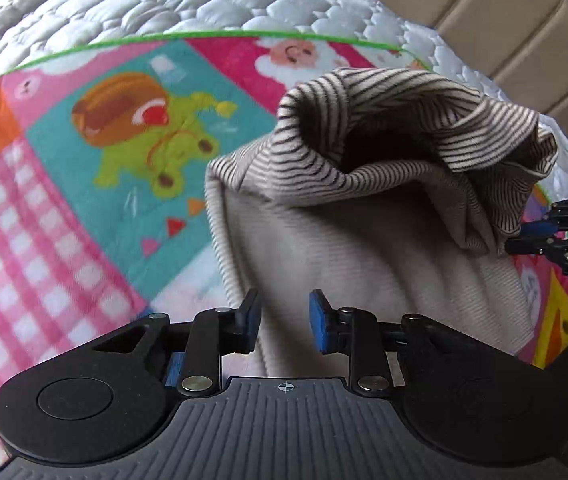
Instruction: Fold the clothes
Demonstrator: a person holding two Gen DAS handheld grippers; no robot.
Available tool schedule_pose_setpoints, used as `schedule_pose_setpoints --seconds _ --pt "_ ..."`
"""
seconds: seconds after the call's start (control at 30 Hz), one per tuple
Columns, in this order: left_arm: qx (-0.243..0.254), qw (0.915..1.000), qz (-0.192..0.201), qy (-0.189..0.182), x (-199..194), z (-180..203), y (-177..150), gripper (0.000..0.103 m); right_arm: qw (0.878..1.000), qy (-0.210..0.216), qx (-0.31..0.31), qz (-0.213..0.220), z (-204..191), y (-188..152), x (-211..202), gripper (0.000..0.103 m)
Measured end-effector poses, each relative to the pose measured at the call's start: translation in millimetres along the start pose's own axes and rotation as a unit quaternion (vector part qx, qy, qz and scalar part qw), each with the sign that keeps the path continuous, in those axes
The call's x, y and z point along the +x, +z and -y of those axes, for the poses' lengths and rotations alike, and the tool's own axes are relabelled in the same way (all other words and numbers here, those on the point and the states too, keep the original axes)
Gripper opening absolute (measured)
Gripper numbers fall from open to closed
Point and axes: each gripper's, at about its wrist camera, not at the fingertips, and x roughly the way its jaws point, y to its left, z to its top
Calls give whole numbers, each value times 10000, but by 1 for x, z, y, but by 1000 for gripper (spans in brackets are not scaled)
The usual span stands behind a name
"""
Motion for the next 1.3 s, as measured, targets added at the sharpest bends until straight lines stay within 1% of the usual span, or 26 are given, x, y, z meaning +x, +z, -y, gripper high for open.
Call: schedule_pose_setpoints --seconds 0.03,0.07,0.1,0.13,0.17,0.23,0.27,0.3,0.37,0.4,0.43,0.47,0.5,0.53,0.63,0.7,0.73,0.77,0.8,0.83,0.87,0.97,1.03,1.2,1.27,1.3 --pt "-132 9999 52 -53 -8 -5 -6 36 9998 45 206 71 5 -5 -9 21" --pt "-319 9992 139 -193 -19 -14 -12 47 9990 91 412 142 10 -9 -18 25" --pt "-519 9978 243 -346 -30 -22 -16 55 9971 153 709 246 17 -11 -25 41" --pt "-766 9947 417 -550 -40 -31 -18 68 9937 246 1031 375 24 -13 -31 58" --pt "-1017 9902 589 -758 -50 -39 -19 78 9880 385 1400 526 32 -14 -34 62" --pt "-1561 9773 873 -1137 -63 -54 -16 89 9732 656 2090 696 45 -15 -31 62" --pt "-1837 9693 993 -1301 -66 -60 -12 92 9631 775 2460 768 51 -14 -26 62" --pt "-2094 9612 1064 -1444 -64 -65 -6 93 9711 593 2165 814 42 -11 -23 62" --pt "-2441 9503 1069 -1613 -54 -66 12 95 9866 137 1362 893 20 -5 -18 63" --pt "-2571 9461 1055 -1666 -49 -65 22 95 9941 -295 564 879 0 -4 -13 64" --pt "-2545 9486 983 -1604 -41 -60 30 95 9931 -755 -298 849 -20 -3 -7 69" --pt "-2513 9513 908 -1538 -34 -56 37 95 9856 -1072 -1033 806 -37 -6 1 72" --pt "-2465 9545 820 -1463 -25 -50 42 95 9723 -1361 -1742 758 -53 -11 10 75" --pt "-2454 9563 732 -1413 -17 -46 46 96 9618 -1501 -2184 686 -63 -14 21 76" --pt "-2509 9574 470 -1346 9 -35 53 96 9372 -1851 -2910 520 -78 -19 59 76" --pt "-2418 9615 446 -1229 20 -30 52 94 9060 -2320 -3506 497 -81 -22 86 73" --pt "-2348 9643 438 -1146 24 -28 52 90 8880 -2511 -3826 461 -80 -24 95 56" --pt "-2268 9677 400 -1030 29 -26 51 80 8684 -2692 -4142 421 -77 -26 104 49" --pt "-2209 9701 328 -948 33 -25 51 72 8565 -2786 -4325 418 -75 -26 104 40" --pt "-2127 9721 249 -957 34 -23 49 51 8474 -2858 -4447 493 -75 -24 94 29" --pt "-2008 9747 192 -963 34 -20 47 39 8384 -2927 -4561 579 -75 -23 83 27" --pt "-1237 9874 303 -941 11 0 42 39 8089 -3054 -4968 751 -81 -26 47 25" --pt "-1072 9889 306 -981 -4 8 32 39 7934 -3000 -5252 685 -88 -39 34 25" --pt "-803 9946 -75 -647 -7 21 -12 40 7532 -2691 -6002 -93 -104 -84 56 26" --pt "-740 9955 -483 -338 10 22 -33 42 7340 -2555 -6279 -411 -111 -102 66 31" --pt "-727 9951 -646 -157 16 21 -42 41 7316 -2570 -6297 -466 -110 -102 63 35"
